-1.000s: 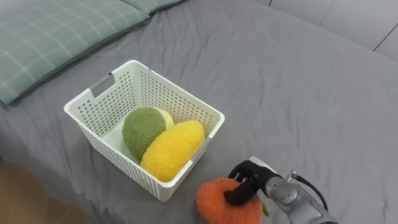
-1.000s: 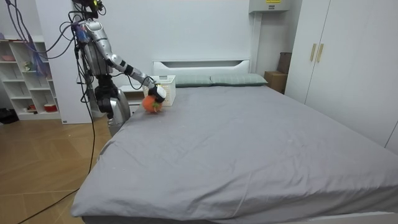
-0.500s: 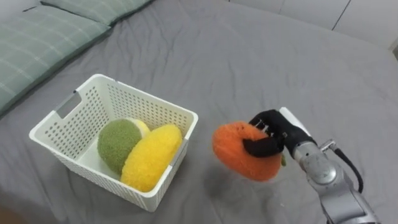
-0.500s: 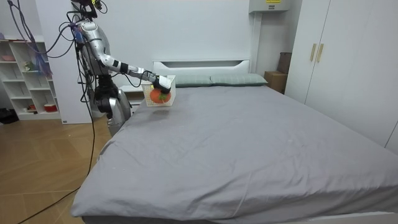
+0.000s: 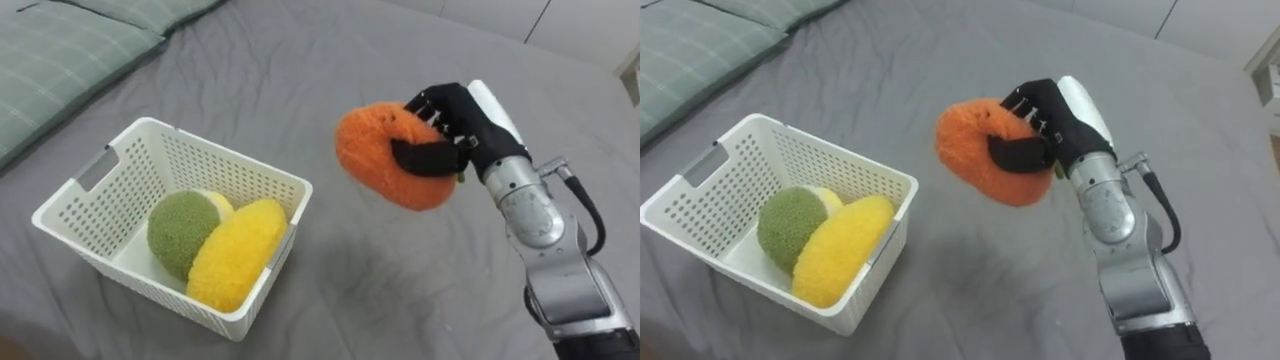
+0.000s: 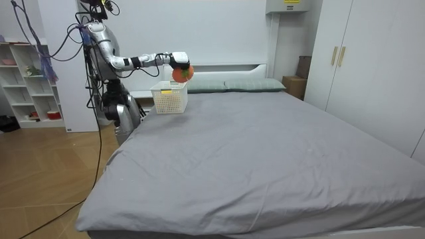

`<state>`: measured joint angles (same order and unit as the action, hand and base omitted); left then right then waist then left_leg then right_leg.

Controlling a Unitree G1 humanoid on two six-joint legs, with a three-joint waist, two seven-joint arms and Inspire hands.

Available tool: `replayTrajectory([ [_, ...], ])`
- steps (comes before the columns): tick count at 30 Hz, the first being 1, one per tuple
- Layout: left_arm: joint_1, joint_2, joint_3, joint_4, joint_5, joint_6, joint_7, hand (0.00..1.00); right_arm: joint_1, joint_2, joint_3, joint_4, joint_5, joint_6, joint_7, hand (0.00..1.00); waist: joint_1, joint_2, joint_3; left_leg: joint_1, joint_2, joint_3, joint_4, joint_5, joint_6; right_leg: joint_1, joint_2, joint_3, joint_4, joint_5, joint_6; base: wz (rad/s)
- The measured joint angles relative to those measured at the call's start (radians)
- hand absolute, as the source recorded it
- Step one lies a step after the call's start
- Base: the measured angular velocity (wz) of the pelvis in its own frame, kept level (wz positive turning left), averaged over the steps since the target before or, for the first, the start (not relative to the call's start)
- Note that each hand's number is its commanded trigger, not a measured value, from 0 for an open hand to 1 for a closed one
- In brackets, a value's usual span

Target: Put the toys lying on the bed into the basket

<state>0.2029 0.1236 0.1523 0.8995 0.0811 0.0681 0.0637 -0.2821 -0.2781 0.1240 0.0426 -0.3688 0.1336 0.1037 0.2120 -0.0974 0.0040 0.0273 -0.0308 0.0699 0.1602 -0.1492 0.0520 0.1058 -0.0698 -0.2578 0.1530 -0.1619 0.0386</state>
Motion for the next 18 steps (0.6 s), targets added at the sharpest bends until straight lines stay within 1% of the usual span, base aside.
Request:
replayTrajectory([
  [1, -0.002, 0.0, -0.001, -0.001, 0.0, 0.0, -0.005, 0.0, -0.022, 0.0, 0.02, 0.0, -0.016, 0.0, 0.0, 1.0, 0.011, 0.002, 0.0015, -0.001, 0.0, -0.001, 0.0, 0.0, 0.0, -0.001, 0.0, -0.003, 0.0, 0.0, 0.0, 0.08],
  [4, -0.006, 0.001, -0.01, -0.012, 0.0, 0.001, -0.006, 0.0, -0.072, 0.001, 0.061, 0.0, -0.029, 0.001, 0.001, 1.0, 0.022, 0.003, 0.003, -0.018, -0.002, -0.022, 0.004, -0.001, -0.001, -0.003, -0.001, -0.022, -0.001, 0.0, 0.0, 0.16],
  [5, -0.006, 0.001, -0.01, -0.017, 0.0, 0.002, -0.006, 0.0, -0.081, 0.001, 0.068, 0.0, -0.03, 0.003, 0.002, 1.0, 0.031, 0.002, 0.0038, -0.02, -0.002, -0.024, 0.005, -0.001, -0.001, -0.005, -0.001, -0.026, -0.001, 0.0, 0.0, 0.16],
  [6, -0.009, 0.002, -0.011, -0.018, 0.001, 0.005, -0.007, 0.0, -0.098, 0.001, 0.086, 0.0, -0.04, 0.015, 0.002, 1.0, 0.044, 0.002, 0.0043, -0.026, -0.003, -0.033, 0.007, -0.001, -0.001, -0.007, -0.001, -0.042, -0.001, 0.0, 0.0, 0.23],
  [7, -0.011, 0.005, -0.011, -0.018, 0.001, 0.011, -0.008, 0.0, -0.111, 0.004, 0.105, 0.0, -0.063, 0.027, 0.01, 1.0, 0.047, 0.0, 0.0041, -0.033, -0.005, -0.049, 0.009, 0.0, -0.002, -0.007, -0.002, -0.063, -0.001, 0.0, 0.0, 0.28],
  [8, -0.011, 0.007, -0.011, -0.017, 0.0, 0.016, -0.009, 0.0, -0.123, 0.006, 0.126, 0.0, -0.077, 0.039, 0.013, 1.0, 0.062, -0.002, 0.0049, -0.034, -0.007, -0.054, 0.008, 0.003, -0.003, -0.007, -0.003, -0.069, -0.001, 0.0, 0.0, 0.22],
  [9, -0.011, 0.008, -0.011, -0.017, 0.001, 0.017, -0.009, 0.0, -0.127, 0.006, 0.134, 0.0, -0.082, 0.043, 0.018, 1.0, 0.071, -0.003, 0.0053, -0.034, -0.007, -0.054, 0.008, 0.003, -0.003, -0.007, -0.003, -0.07, -0.002, 0.0, 0.0, 0.11],
  [10, -0.011, 0.009, -0.011, -0.017, 0.001, 0.018, -0.011, 0.0, -0.133, 0.008, 0.146, 0.001, -0.091, 0.045, 0.022, 1.0, 0.085, -0.007, 0.0076, -0.033, -0.007, -0.057, 0.009, 0.003, -0.003, -0.007, -0.003, -0.076, -0.002, 0.0, 0.0, 0.05],
  [11, -0.011, 0.01, -0.01, -0.017, 0.003, 0.02, -0.015, 0.0, -0.141, 0.013, 0.161, 0.012, -0.095, 0.047, 0.021, 1.0, 0.107, -0.013, 0.0126, -0.036, -0.008, -0.061, 0.011, 0.004, -0.003, -0.004, -0.004, -0.078, -0.003, 0.0, 0.0, 0.08],
  [12, -0.012, 0.011, -0.009, -0.017, 0.012, 0.021, -0.016, 0.0, -0.148, 0.017, 0.172, 0.023, -0.096, 0.052, 0.021, 1.0, 0.118, -0.015, 0.0156, -0.035, -0.009, -0.063, 0.009, 0.004, -0.003, -0.003, -0.004, -0.078, -0.004, 0.0, 0.0, 0.11],
  [13, -0.016, 0.013, -0.009, -0.017, 0.029, 0.024, -0.017, 0.0, -0.16, 0.026, 0.189, 0.042, -0.096, 0.061, 0.022, 1.0, 0.129, -0.024, 0.0199, -0.039, -0.011, -0.075, 0.009, 0.004, -0.003, -0.001, -0.004, -0.084, -0.005, 0.0, 0.0, 0.26],
  [14, -0.018, 0.013, -0.009, -0.016, 0.042, 0.029, -0.017, 0.0, -0.174, 0.038, 0.209, 0.067, -0.096, 0.066, 0.024, 1.0, 0.132, -0.033, 0.0202, -0.044, -0.015, -0.088, 0.012, 0.005, -0.003, -0.001, -0.005, -0.097, -0.006, 0.0, 0.0, 0.31],
  [15, -0.02, 0.012, -0.01, -0.016, 0.044, 0.033, -0.018, 0.0, -0.175, 0.045, 0.212, 0.075, -0.096, 0.066, 0.026, 1.0, 0.137, -0.037, 0.0198, -0.049, -0.016, -0.095, 0.014, 0.005, -0.003, -0.001, -0.006, -0.101, -0.007, 0.0, 0.0, 0.35],
  [16, -0.024, 0.01, -0.011, -0.016, 0.044, 0.037, -0.018, 0.0, -0.178, 0.053, 0.223, 0.093, -0.095, 0.066, 0.026, 0.87, 0.15, -0.042, 0.0212, -0.055, -0.019, -0.105, 0.023, 0.005, -0.002, 0.0, -0.006, -0.102, -0.008, 0.0, 0.0, 0.25],
  [17, -0.024, 0.009, -0.012, -0.016, 0.044, 0.038, -0.018, 0.0, -0.191, 0.064, 0.237, 0.127, -0.092, 0.066, 0.026, 0.8, 0.16, -0.043, 0.0215, -0.06, -0.021, -0.111, 0.03, 0.005, -0.002, 0.0, -0.007, -0.109, -0.008, 0.0, 0.0, 0.24],
  [18, -0.024, 0.009, -0.012, -0.016, 0.044, 0.039, -0.018, 0.0, -0.198, 0.072, 0.242, 0.144, -0.092, 0.066, 0.026, 0.35, 0.164, -0.044, 0.0215, -0.064, -0.022, -0.118, 0.034, 0.005, -0.002, 0.002, -0.008, -0.116, -0.008, 0.0, 0.0, 0.3],
])
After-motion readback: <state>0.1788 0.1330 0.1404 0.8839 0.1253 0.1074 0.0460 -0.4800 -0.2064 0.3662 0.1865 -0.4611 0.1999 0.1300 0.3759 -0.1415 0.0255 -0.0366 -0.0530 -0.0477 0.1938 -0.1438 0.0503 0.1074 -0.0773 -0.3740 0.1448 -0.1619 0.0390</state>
